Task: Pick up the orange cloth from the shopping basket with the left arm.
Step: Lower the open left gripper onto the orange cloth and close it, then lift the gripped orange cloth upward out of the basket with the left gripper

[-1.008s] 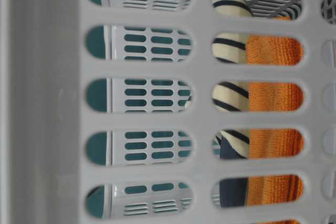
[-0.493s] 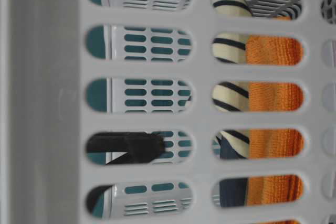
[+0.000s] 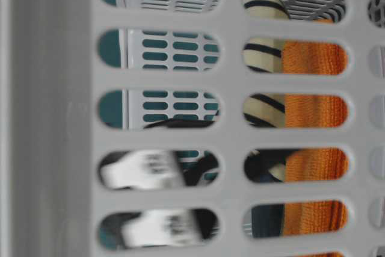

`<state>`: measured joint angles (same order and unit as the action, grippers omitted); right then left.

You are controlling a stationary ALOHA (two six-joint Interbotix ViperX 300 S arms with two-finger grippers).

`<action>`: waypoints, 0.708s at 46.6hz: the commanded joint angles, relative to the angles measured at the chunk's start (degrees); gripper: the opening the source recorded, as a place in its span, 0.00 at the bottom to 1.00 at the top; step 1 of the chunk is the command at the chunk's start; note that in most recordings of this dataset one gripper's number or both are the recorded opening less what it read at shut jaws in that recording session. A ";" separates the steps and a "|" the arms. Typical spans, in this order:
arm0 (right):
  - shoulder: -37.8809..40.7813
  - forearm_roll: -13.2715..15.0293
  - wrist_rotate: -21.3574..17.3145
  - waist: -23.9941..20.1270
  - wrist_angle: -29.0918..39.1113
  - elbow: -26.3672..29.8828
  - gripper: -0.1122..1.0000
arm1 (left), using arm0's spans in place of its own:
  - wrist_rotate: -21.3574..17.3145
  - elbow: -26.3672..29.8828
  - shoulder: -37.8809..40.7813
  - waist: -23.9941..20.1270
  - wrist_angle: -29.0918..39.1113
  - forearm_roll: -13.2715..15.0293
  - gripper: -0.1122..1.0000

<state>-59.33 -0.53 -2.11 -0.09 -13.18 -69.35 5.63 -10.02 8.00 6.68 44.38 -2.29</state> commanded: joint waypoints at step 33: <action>0.44 -0.18 -0.09 -0.09 -0.35 -0.62 0.09 | -2.46 -1.32 -2.20 -0.70 0.35 -0.18 0.24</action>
<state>-59.33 -0.53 -2.11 -0.09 -13.18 -70.22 3.52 -12.39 8.26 6.68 44.21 -2.29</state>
